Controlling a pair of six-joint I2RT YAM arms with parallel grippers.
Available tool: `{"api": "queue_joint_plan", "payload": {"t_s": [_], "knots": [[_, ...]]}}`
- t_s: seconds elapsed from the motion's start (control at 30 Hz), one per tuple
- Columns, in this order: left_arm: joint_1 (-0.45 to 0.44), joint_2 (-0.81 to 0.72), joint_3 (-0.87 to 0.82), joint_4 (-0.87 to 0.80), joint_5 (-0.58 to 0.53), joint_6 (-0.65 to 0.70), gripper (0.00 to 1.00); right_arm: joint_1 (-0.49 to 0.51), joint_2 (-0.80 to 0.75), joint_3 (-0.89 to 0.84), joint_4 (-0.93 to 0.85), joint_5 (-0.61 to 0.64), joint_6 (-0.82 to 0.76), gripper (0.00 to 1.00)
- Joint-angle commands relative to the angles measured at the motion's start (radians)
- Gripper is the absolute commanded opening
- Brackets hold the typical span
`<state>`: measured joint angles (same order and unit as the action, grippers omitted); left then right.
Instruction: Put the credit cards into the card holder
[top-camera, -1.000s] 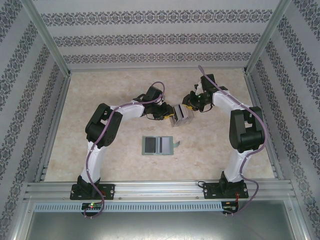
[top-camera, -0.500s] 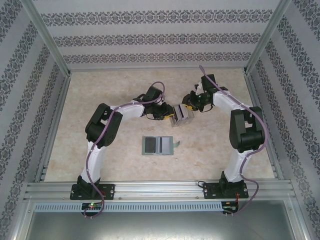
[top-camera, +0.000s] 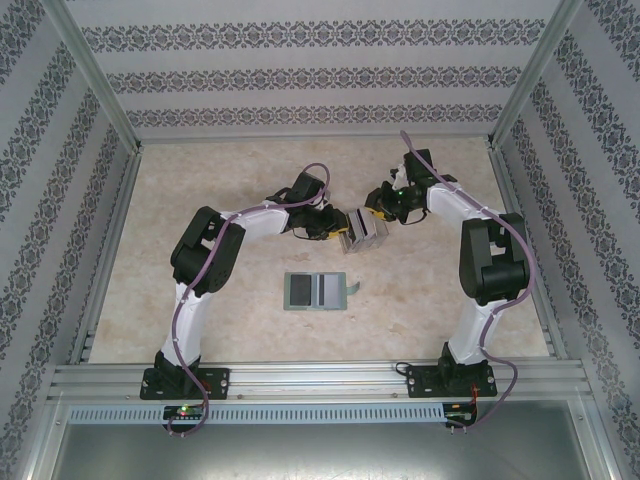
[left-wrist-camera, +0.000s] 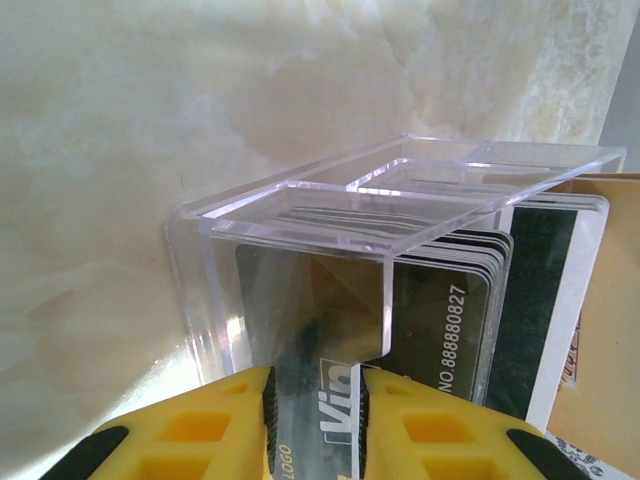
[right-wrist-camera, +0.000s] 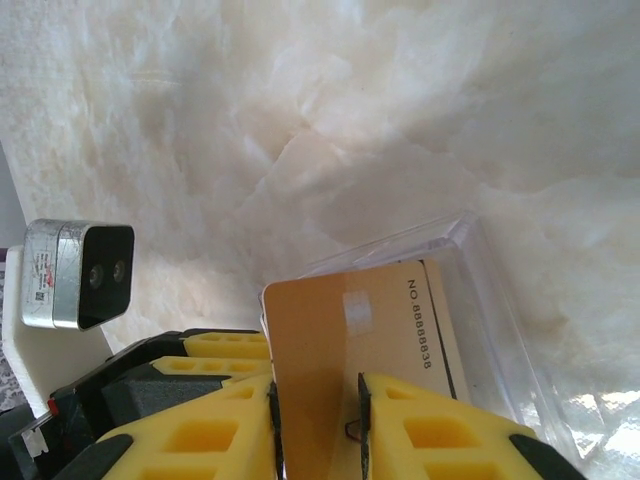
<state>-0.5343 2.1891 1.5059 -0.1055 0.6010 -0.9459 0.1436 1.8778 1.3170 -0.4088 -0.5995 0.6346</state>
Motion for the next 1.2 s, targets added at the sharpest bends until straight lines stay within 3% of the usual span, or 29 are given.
{"api": "queue_joint_plan", "payload": {"t_s": [0.0, 0.77, 0.83, 1.17], "knots": [[0.003, 0.050, 0.015, -0.040, 0.011, 0.016, 0.27, 0.007, -0.025, -0.016, 0.028, -0.086, 0.029, 0.25], [0.004, 0.046, 0.009, -0.035, 0.014, 0.015, 0.27, -0.007, -0.055, -0.041, 0.050, -0.089, 0.047, 0.16], [0.004, 0.046, 0.007, -0.036, 0.015, 0.015, 0.27, -0.009, -0.057, -0.042, 0.047, -0.083, 0.041, 0.12], [0.004, 0.038, 0.000, -0.036, 0.014, 0.018, 0.27, -0.016, -0.056, -0.033, -0.011, 0.004, -0.038, 0.11]]}}
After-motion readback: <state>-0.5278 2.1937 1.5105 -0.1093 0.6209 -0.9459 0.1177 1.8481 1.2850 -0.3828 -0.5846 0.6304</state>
